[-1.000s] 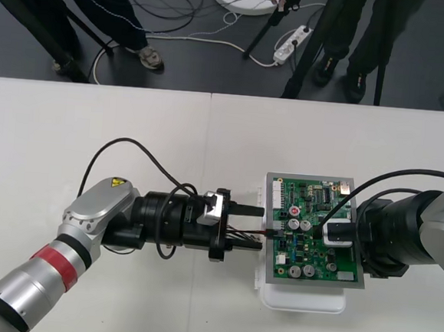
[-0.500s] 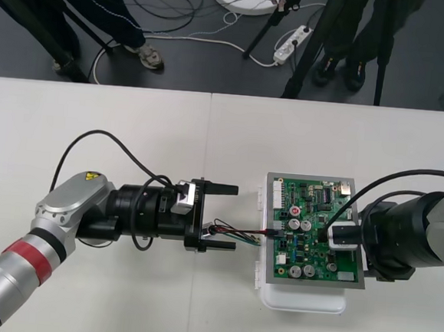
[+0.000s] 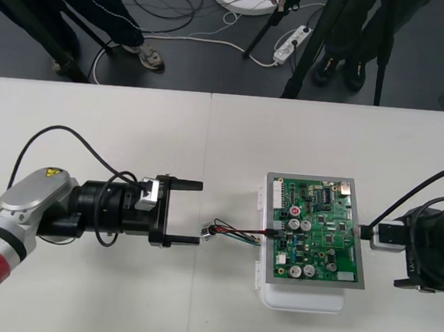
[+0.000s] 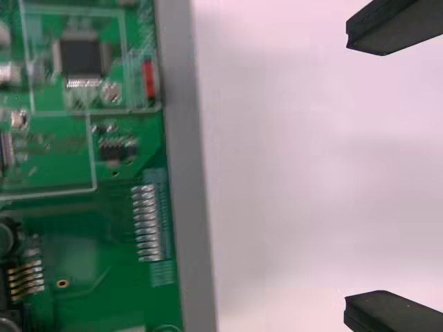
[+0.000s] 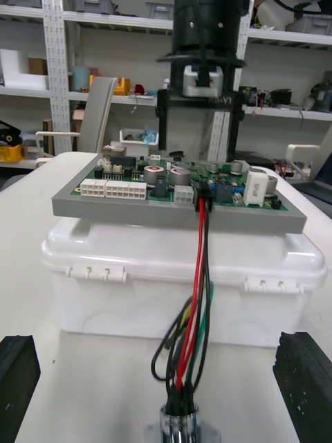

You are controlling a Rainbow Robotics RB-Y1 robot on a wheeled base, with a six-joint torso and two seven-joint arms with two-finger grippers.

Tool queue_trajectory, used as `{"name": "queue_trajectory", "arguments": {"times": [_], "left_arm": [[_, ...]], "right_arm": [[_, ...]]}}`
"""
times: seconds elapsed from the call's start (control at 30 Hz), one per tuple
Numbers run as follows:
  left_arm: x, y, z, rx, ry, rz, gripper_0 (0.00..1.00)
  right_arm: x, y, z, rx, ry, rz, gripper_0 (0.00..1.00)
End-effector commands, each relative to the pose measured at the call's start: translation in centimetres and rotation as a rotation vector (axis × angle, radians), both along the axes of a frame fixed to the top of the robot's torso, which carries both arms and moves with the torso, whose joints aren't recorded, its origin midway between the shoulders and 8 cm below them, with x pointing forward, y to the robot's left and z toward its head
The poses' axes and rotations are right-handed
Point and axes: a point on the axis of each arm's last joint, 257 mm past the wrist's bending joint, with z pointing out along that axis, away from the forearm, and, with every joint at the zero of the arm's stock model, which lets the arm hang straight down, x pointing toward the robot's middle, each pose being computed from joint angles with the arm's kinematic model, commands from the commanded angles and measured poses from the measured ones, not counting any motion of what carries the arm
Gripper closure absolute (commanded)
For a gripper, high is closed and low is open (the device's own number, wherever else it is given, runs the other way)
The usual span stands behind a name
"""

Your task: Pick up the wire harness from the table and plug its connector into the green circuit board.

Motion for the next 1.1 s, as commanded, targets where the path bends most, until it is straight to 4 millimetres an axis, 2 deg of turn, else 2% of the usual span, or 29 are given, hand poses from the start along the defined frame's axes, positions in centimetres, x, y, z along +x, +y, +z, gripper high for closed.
{"name": "queue_trajectory", "arguments": {"times": [0.03, 0.17, 0.33, 0.57, 0.8, 0.97, 1.1], "left_arm": [[-2.2, 4.0, 1.4, 0.014, -0.019, -0.025, 0.0], [-3.4, 5.7, 2.0, 0.036, 0.013, -0.022, 0.0], [-4.2, 7.9, 2.7, 0.088, 0.025, -0.031, 0.0], [-4.8, 11.4, 4.2, 0.18, 0.036, -0.046, 0.0], [-3.7, 13.7, 6.7, 0.231, 0.054, 0.037, 0.0], [-3.8, 14.5, 8.6, 0.278, 0.041, 0.079, 0.0], [-4.8, 15.2, 9.8, 0.321, 0.047, 0.093, 0.0]], "right_arm": [[-0.1, -2.1, 2.9, 0.013, -0.035, 0.038, 0.0], [-0.9, -2.5, 4.4, 0.07, -0.04, 0.042, 0.0], [-1.9, -2.2, 6.3, 0.163, -0.041, 0.044, 0.0], [-4.1, 0.3, 9.6, 0.463, 0.025, 0.029, 0.0], [-4.0, 1.0, 12.3, 0.608, -0.024, 0.136, 0.0], [-3.5, 0.5, 13.8, 0.642, -0.091, 0.202, 0.0], [-2.8, -0.1, 15.0, 0.644, -0.168, 0.258, 0.0]]}}
